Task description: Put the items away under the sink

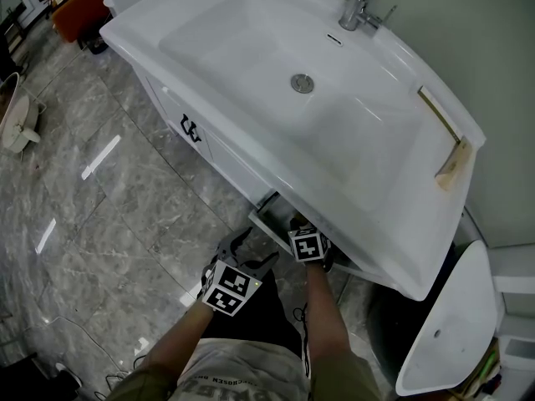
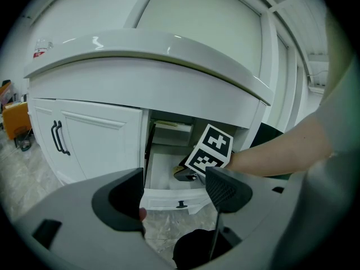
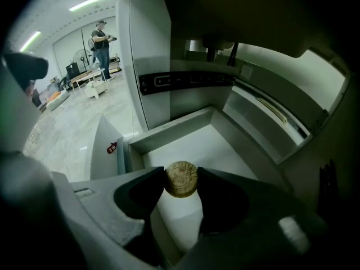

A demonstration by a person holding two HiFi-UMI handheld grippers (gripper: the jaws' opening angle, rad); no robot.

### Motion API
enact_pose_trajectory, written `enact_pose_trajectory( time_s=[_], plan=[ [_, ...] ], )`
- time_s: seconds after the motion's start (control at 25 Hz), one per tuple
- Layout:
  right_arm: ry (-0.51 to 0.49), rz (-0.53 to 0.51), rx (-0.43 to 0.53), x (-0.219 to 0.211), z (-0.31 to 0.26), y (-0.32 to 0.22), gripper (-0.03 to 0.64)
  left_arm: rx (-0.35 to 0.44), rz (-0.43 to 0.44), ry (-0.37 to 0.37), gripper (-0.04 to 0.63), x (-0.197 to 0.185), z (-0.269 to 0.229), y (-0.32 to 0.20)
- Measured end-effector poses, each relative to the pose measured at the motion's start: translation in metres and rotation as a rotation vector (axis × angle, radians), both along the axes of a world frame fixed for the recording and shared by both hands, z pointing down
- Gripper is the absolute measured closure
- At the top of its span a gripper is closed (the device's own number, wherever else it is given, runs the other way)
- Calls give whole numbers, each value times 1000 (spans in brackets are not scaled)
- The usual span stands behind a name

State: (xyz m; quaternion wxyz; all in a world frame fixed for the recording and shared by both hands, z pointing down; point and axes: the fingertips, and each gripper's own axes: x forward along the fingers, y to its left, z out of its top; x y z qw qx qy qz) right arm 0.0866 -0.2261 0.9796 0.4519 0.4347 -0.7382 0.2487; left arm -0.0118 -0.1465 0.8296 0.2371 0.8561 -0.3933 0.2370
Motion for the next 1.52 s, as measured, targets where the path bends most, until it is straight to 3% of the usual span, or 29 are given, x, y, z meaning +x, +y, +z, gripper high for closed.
enact_pose_trajectory(
  time_s=[0.68, 0.92, 1.52],
  plan=[
    [74, -48, -99, 14, 26, -4, 428, -6, -4, -8, 265, -5, 16, -7],
    [150, -87, -107, 22, 33, -10, 428, -13, -22, -12, 265, -13, 21, -16],
    [204, -136, -108, 23, 45, -17, 428, -15, -30, -20, 265, -20, 26, -24]
  ],
)
